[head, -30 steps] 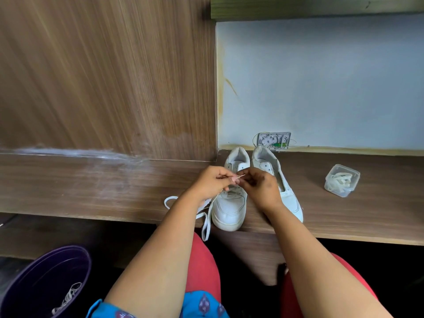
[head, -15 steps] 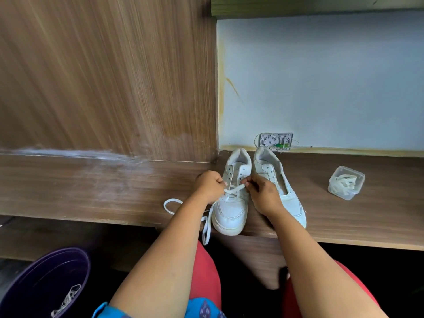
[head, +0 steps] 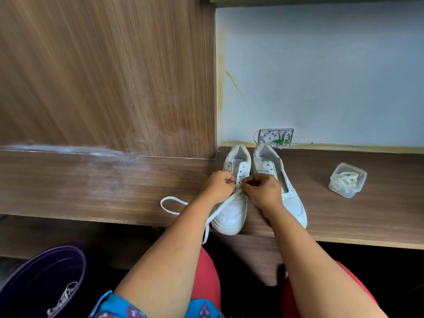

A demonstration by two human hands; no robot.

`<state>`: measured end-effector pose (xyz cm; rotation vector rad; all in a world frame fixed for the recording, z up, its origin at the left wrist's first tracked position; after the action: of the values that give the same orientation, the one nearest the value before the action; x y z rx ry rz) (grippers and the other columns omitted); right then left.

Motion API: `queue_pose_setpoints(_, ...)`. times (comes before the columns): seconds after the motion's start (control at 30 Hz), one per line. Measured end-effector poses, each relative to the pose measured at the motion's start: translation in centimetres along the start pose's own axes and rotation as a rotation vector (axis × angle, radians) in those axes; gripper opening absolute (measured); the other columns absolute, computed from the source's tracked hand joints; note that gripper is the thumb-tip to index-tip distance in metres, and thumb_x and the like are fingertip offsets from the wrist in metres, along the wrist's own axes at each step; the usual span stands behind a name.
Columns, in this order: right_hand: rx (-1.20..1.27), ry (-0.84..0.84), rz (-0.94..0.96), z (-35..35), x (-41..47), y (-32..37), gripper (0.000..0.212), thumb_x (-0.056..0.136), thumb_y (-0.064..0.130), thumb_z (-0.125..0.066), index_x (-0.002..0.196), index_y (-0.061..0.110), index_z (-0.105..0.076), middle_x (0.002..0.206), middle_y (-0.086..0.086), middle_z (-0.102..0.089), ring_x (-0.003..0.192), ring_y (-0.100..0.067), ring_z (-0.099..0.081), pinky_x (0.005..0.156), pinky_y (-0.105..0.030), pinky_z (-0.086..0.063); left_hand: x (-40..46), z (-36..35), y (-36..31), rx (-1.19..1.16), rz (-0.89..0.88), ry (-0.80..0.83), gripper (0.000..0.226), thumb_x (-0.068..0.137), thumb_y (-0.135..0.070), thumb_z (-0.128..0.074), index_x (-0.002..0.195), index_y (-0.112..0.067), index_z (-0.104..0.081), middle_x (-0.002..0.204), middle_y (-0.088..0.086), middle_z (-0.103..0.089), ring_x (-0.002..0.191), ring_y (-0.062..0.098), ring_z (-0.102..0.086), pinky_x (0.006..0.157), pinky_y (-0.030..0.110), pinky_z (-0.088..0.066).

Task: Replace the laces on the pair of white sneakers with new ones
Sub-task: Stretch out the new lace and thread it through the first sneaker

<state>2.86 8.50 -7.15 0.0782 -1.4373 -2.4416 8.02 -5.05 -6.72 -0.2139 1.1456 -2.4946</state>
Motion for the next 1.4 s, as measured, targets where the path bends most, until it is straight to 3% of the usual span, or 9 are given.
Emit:
queue_pose_setpoints(0.17, -0.067, -0.006, 0.054, 0.3, -0.4, 0.3, 0.004, 0.077, 0.011, -0.073, 0.079, 0.013, -0.074, 0.072, 0.003, -0.068, 0.066, -0.004, -0.058, 0.056, -0.005, -0.038, 0.1, 0.2, 0.5, -0.118, 0.015, -0.052, 0.023, 0.091, -0.005, -0.052, 0.093, -0.017, -0.072, 0.063, -0.01, -0.053, 0.05, 0.007, -0.045, 0.046, 0.016, -0.036)
queue_pose_setpoints(0.43, -0.254, -0.012, 0.252, -1.0, -0.5, 0.6, 0.012, 0.086, 0.012, -0.061, 0.087, 0.016, -0.072, 0.079, -0.004, -0.071, 0.074, -0.021, -0.063, 0.065, -0.029, -0.05, 0.1, -0.8, 0.8, -0.341, 0.025, -0.024, 0.021, 0.087, 0.004, -0.057, 0.085, -0.014, -0.068, 0.066, -0.004, -0.059, 0.053, 0.002, -0.051, 0.052, 0.014, -0.04)
queue_pose_setpoints(0.6, -0.149, -0.012, 0.177, -0.8, -0.3, 0.2, 0.023, 0.086, 0.008, -0.058, 0.103, 0.021, -0.064, 0.08, 0.001, -0.07, 0.077, -0.017, -0.064, 0.066, -0.026, -0.048, 0.5, -1.0, 1.1, -0.327, -0.001, -0.056, 0.015, 0.087, 0.005, -0.06, 0.089, -0.008, -0.068, 0.058, -0.006, -0.05, 0.048, -0.001, -0.045, 0.051, 0.011, -0.037)
queue_pose_setpoints(0.8, -0.204, 0.079, 0.248, -0.8, 0.0, 0.3, 0.031, 0.089, 0.003, -0.051, 0.114, 0.02, -0.056, 0.091, -0.006, -0.066, 0.082, -0.025, -0.062, 0.075, -0.039, -0.053, 0.7, -0.9, 1.1, -0.038, -0.115, -0.054, 0.021, 0.089, -0.008, -0.059, 0.102, -0.016, -0.073, 0.049, -0.013, -0.043, 0.054, 0.002, -0.042, 0.065, 0.024, -0.042)
queue_pose_setpoints(0.97, -0.16, 0.142, 0.339, -0.7, 0.0, 0.3, 0.045, 0.086, -0.004, -0.046, 0.12, 0.021, -0.062, 0.111, 0.0, -0.05, 0.097, -0.017, -0.053, 0.084, -0.026, -0.044, 0.2, -0.3, 0.7, 0.049, -0.146, 0.025, 0.012, 0.094, -0.01, -0.055, 0.095, -0.014, -0.066, 0.048, -0.012, -0.041, 0.051, 0.003, -0.039, 0.061, 0.024, -0.04)
queue_pose_setpoints(1.1, -0.19, 0.179, 0.379, -0.6, 0.1, 0.3, 0.038, 0.089, 0.001, -0.045, 0.116, 0.02, -0.064, 0.109, -0.003, -0.051, 0.096, -0.02, -0.054, 0.087, -0.033, -0.047, -0.3, 0.3, 0.1, 0.349, -0.232, -0.076, 0.012, 0.094, -0.021, -0.053, 0.095, -0.024, -0.065, 0.078, -0.008, -0.064, 0.074, 0.018, -0.057, 0.062, 0.028, -0.041)
queue_pose_setpoints(1.2, -0.198, 0.118, 0.397, -0.1, 0.4, 0.6, 0.029, 0.085, 0.0, -0.045, 0.101, 0.014, -0.065, 0.098, -0.007, -0.057, 0.089, -0.025, -0.057, 0.079, -0.037, -0.049, -0.5, 1.4, -0.4, 0.448, -0.323, -0.188, 0.015, 0.098, -0.024, -0.046, 0.099, -0.023, -0.061, 0.102, -0.003, -0.065, 0.086, 0.02, -0.06, 0.065, 0.028, -0.041)
queue_pose_setpoints(1.3, -0.175, 0.103, 0.414, 0.3, 0.4, 0.5, 0.03, 0.082, -0.005, -0.044, 0.095, 0.011, -0.065, 0.093, -0.005, -0.06, 0.084, -0.023, -0.058, 0.077, -0.031, -0.048, -0.7, 4.0, 0.6, 0.366, -0.155, -0.437, 0.015, 0.1, -0.019, -0.041, 0.099, -0.02, -0.056, 0.092, -0.004, -0.059, 0.064, 0.008, -0.048, 0.052, 0.019, -0.029)
queue_pose_setpoints(1.4, -0.153, 0.095, 0.405, 0.4, 0.4, 0.2, 0.033, 0.083, -0.009, -0.04, 0.093, 0.011, -0.065, 0.089, 0.0, -0.058, 0.082, -0.017, -0.056, 0.073, -0.013, -0.041, -0.5, 5.2, 2.7, 0.369, -0.006, -0.529, 0.016, 0.097, -0.02, -0.045, 0.104, -0.021, -0.06, 0.108, 0.003, -0.051, 0.09, 0.019, -0.052, 0.064, 0.022, -0.034)
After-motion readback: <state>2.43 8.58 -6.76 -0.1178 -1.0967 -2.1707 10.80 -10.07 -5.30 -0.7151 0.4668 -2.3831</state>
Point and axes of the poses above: each hand's wrist, its own x-axis towards the middle knuckle, its own z-axis out of the back of the hand, y = z × x, the point moved 2 cm from there along x, towards the middle knuckle
